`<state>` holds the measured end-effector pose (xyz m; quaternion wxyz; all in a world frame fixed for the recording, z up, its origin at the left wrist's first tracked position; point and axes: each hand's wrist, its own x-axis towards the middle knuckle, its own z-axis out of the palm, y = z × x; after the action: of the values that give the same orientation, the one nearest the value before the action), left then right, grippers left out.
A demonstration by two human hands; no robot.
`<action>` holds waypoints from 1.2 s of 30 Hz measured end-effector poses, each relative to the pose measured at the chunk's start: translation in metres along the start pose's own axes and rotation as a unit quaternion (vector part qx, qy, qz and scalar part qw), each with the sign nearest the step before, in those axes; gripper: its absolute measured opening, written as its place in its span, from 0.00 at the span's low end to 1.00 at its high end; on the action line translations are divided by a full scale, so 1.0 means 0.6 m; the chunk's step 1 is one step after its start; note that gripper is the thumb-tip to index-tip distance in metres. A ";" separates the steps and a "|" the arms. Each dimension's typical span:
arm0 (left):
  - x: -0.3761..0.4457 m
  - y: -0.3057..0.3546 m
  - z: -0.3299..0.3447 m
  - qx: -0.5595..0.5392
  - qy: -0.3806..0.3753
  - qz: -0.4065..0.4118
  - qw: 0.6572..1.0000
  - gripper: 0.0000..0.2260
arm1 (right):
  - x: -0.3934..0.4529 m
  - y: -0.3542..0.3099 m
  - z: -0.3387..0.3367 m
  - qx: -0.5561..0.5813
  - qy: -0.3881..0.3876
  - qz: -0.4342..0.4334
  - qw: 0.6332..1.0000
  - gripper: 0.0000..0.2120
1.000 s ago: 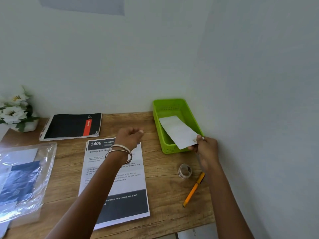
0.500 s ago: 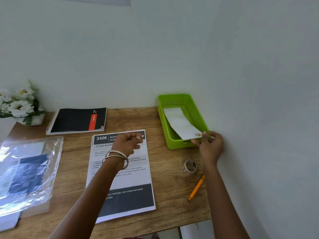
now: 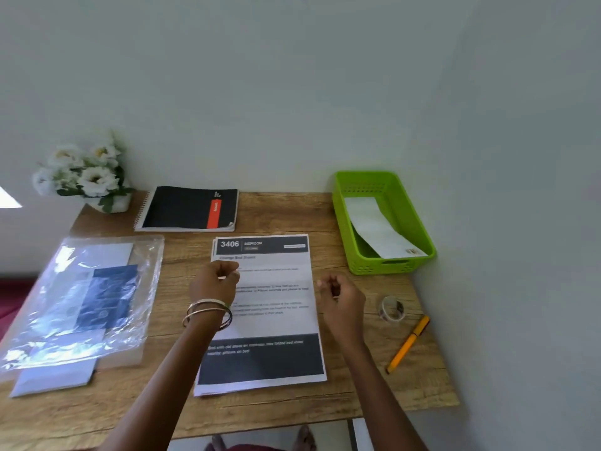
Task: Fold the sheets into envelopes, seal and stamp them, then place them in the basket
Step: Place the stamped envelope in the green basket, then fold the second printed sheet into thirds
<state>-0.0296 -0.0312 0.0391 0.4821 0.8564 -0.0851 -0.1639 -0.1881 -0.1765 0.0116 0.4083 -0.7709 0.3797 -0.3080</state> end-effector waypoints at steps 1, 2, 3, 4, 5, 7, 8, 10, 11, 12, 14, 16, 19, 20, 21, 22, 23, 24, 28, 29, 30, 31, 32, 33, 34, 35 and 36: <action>-0.001 -0.010 -0.009 0.017 0.019 -0.007 1.000 0.09 | 0.001 0.006 0.013 -0.014 -0.012 0.026 0.999 0.02; -0.001 -0.020 -0.016 0.032 0.031 -0.019 0.999 0.10 | 0.003 0.012 0.025 -0.028 -0.023 0.051 0.998 0.04; -0.002 -0.028 -0.023 0.050 0.035 -0.035 0.998 0.11 | 0.005 0.015 0.035 -0.047 -0.035 0.073 0.996 0.08; -0.002 -0.035 -0.029 0.067 0.032 -0.051 0.996 0.12 | 0.009 0.020 0.043 -0.068 -0.047 0.089 0.993 0.12; -0.001 -0.042 -0.033 0.079 0.024 -0.063 0.995 0.13 | 0.012 0.018 0.050 -0.092 -0.059 0.102 0.989 0.14; 0.000 -0.053 -0.038 0.082 0.005 -0.083 0.993 0.15 | 0.017 0.014 0.061 -0.131 -0.077 0.117 0.981 0.15; 0.000 -0.056 -0.037 0.083 0.001 -0.087 0.993 0.15 | 0.019 0.011 0.064 -0.140 -0.085 0.129 0.978 0.15; 0.000 -0.057 -0.036 0.087 -0.001 -0.092 0.992 0.15 | 0.025 0.009 0.069 -0.128 -0.088 0.175 0.972 0.16; 0.001 -0.058 -0.036 0.085 0.000 -0.097 0.992 0.15 | 0.027 0.007 0.070 -0.101 -0.081 0.206 0.970 0.16; 0.002 -0.056 -0.036 0.076 0.000 -0.101 0.992 0.15 | 0.029 0.007 0.071 -0.063 -0.075 0.234 0.967 0.15; 0.002 -0.054 -0.036 0.051 -0.001 -0.118 0.992 0.14 | 0.032 0.003 0.066 0.012 -0.065 0.278 0.958 0.13; 0.004 -0.056 -0.036 0.020 0.003 -0.133 0.991 0.14 | 0.035 -0.005 0.058 0.070 -0.065 0.307 0.947 0.11; 0.006 -0.063 -0.034 -0.026 0.013 -0.146 0.989 0.17 | 0.039 -0.010 0.049 0.142 -0.066 0.323 0.933 0.12; 0.006 -0.062 -0.034 -0.031 0.017 -0.144 0.989 0.17 | 0.039 -0.012 0.047 0.160 -0.067 0.323 0.930 0.12; 0.006 -0.063 -0.033 -0.039 0.020 -0.143 0.989 0.17 | 0.039 -0.012 0.046 0.174 -0.069 0.320 0.929 0.12; 0.006 -0.062 -0.034 -0.046 0.022 -0.141 0.989 0.15 | 0.036 -0.012 0.046 0.182 -0.073 0.317 0.928 0.11; 0.005 -0.061 -0.035 -0.051 0.025 -0.139 0.989 0.14 | 0.034 -0.011 0.047 0.188 -0.075 0.312 0.928 0.11; 0.005 -0.060 -0.037 -0.055 0.026 -0.137 0.989 0.12 | 0.030 -0.013 0.047 0.189 -0.074 0.306 0.930 0.11; 0.011 -0.063 -0.040 -0.108 0.011 -0.120 0.987 0.08 | 0.019 -0.015 0.048 0.141 -0.040 0.242 0.959 0.10; 0.012 -0.061 -0.041 -0.111 0.000 -0.106 0.988 0.07 | 0.017 -0.014 0.048 0.126 -0.033 0.226 0.965 0.10; 0.015 -0.060 -0.043 -0.109 -0.016 -0.093 0.990 0.06 | 0.017 -0.012 0.048 0.118 -0.031 0.215 0.969 0.10; 0.019 -0.060 -0.044 -0.112 -0.033 -0.088 0.989 0.05 | 0.017 -0.009 0.048 0.117 -0.036 0.211 0.970 0.09; 0.023 -0.059 -0.046 -0.120 -0.051 -0.088 0.987 0.06 | 0.018 -0.006 0.047 0.121 -0.045 0.212 0.969 0.09; 0.029 -0.059 -0.047 -0.128 -0.063 -0.092 0.985 0.06 | 0.020 -0.003 0.045 0.128 -0.058 0.216 0.966 0.08; 0.034 -0.058 -0.048 -0.128 -0.069 -0.092 0.985 0.08 | 0.022 0.000 0.043 0.134 -0.075 0.221 0.963 0.07; 0.038 -0.057 -0.049 -0.121 -0.070 -0.091 0.986 0.10 | 0.026 0.004 0.041 0.137 -0.094 0.225 0.960 0.07; 0.042 -0.055 -0.050 -0.114 -0.072 -0.087 0.987 0.12 | 0.030 0.005 0.039 0.140 -0.114 0.229 0.956 0.07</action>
<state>0.0044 0.0019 0.0204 0.5531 0.7859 -0.0256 -0.2753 -0.1617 -0.1834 0.0007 0.6125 -0.6282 0.4499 -0.1664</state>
